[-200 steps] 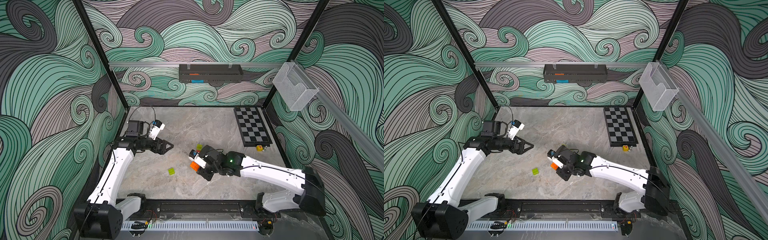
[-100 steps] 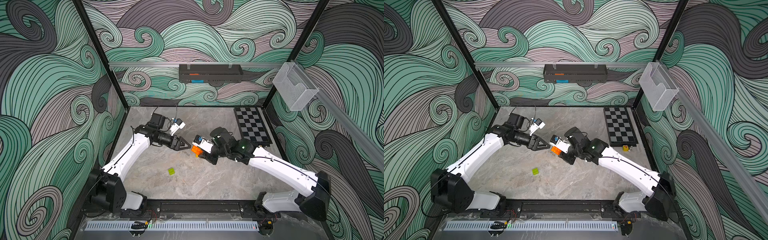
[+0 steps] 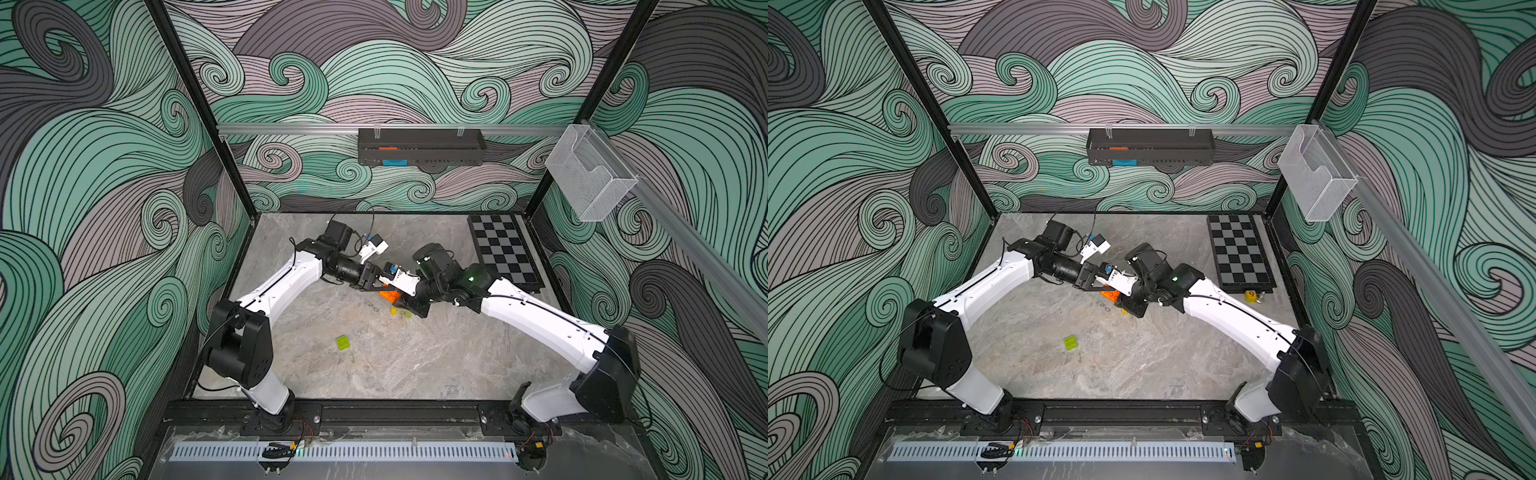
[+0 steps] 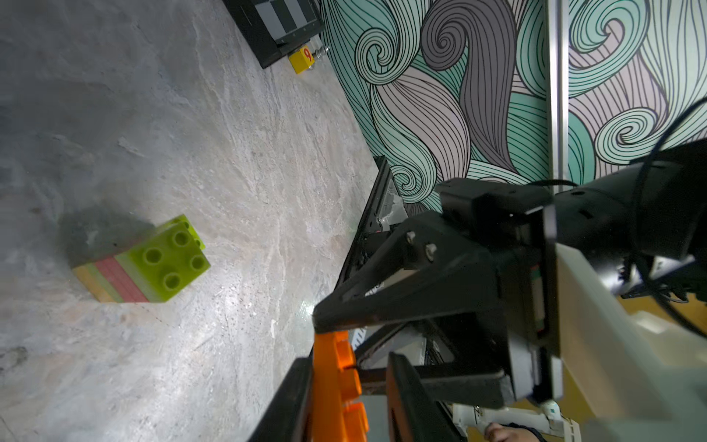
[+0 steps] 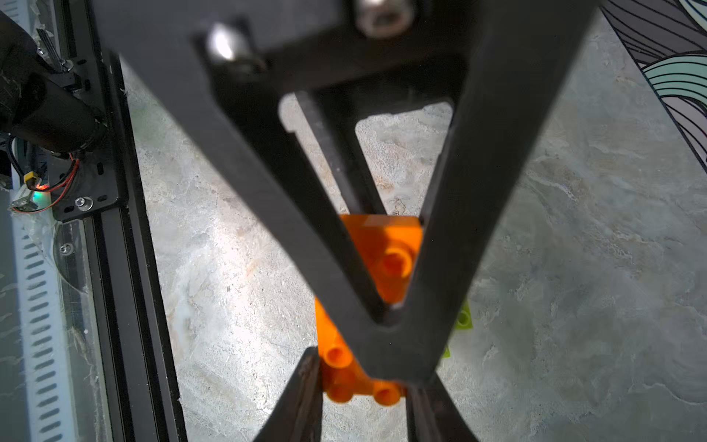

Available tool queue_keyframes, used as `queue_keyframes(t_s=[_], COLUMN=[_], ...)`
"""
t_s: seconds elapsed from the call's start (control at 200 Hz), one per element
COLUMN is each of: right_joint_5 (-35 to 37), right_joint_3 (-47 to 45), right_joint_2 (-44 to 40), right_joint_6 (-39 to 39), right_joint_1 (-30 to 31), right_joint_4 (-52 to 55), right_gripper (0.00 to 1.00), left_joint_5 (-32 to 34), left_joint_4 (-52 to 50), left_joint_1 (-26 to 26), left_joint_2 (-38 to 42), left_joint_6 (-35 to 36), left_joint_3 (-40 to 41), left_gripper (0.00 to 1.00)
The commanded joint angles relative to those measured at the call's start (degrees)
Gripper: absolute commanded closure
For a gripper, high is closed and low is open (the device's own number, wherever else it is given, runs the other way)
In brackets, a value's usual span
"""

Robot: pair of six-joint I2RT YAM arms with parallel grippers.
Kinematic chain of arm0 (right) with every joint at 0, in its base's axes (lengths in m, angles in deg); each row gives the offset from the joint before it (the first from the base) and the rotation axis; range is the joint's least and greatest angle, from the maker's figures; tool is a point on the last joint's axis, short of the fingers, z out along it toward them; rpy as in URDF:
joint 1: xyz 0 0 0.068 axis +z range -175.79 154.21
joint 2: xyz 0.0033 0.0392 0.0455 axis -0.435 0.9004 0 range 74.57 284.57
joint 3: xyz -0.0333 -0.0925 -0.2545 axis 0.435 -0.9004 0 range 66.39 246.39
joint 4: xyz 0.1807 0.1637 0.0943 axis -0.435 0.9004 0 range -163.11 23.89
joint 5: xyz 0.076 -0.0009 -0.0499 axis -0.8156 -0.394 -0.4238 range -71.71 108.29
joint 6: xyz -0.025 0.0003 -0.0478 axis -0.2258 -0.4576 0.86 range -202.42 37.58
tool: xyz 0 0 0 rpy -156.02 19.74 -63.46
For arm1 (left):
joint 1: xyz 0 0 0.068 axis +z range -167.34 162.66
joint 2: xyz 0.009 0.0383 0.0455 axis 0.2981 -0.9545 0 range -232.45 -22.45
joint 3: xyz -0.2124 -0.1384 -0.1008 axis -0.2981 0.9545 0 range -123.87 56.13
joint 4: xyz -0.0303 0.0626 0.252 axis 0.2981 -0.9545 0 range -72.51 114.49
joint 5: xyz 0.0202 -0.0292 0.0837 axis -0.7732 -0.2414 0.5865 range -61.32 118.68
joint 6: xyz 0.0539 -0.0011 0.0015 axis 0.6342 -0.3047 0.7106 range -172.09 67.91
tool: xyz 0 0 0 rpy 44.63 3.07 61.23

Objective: Assemble a giraffe with lego
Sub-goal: Pick up the lego brick from the center of the board, then assemble the lego brick with the lego brick.

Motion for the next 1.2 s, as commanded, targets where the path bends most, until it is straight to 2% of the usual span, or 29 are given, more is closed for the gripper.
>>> queue_keyframes(t_s=[0.0,0.19,0.22,0.27,0.31,0.465,0.64,0.785,0.976,1.036,1.196], right_joint_5=[-1.26,-0.88,-0.78,-0.65,-0.62,-0.83,-3.73,-5.52,-9.24,-10.42,-10.65], right_joint_3=[1.46,1.11,1.03,0.98,0.85,-2.03,-6.12,-11.32,-14.51,-14.12,-14.93], right_joint_2=[0.29,-0.05,-0.11,-0.52,-1.1,-5.29,-10.0,-12.43,-9.36,-7.45,-4.34], right_joint_6=[0.89,0.78,0.7,0.41,-0.24,-8.06,-23.02,-34.94,-44.5,-45.5,-47.6], right_joint_1=[-0.8,-1.33,-1.41,-1.51,-1.73,-4.8,-10.76,-13.07,-13.1,-13.04,-13.04], right_joint_4=[-0.31,-0.4,-0.36,-0.34,-0.46,-1.94,-2.92,-8.52,-16.31,-16.94,-18.34], right_gripper=[1.0,1.0,0.93,0.73,0.62,0.44,0.44,0.47,0.48,0.48,0.48], left_joint_5=[-1.94,-3.31,-3.84,-4.74,-5.13,-6.83,-8.77,-9.29,-9.9,-9.98,-10.56], left_joint_4=[0.77,3.9,5.1,7.5,9.26,13.63,27.41,36.32,76.65,82.35,88.71], left_joint_1=[-0.4,-0.35,-0.3,-0.18,0.05,2.6,5.52,7.32,7.64,7.65,7.64], left_joint_2=[-1.29,-2.06,-2.11,-2.39,-2.61,-6.2,-10.53,-12.58,-15.64,-15.78,-15.57], left_joint_6=[-1.22,-4.19,-5.27,-7.02,-8.75,-12.7,-22.59,-25.85,-56.14,-60.05,-64.9], left_joint_3=[-2.23,-0.57,-0.02,0.91,1.62,2.16,5.36,9.22,18.1,18.62,19.51], left_gripper=[0.79,0.98,1.0,1.0,1.0,1.0,1.0,1.0,1.0,1.0,1.0])
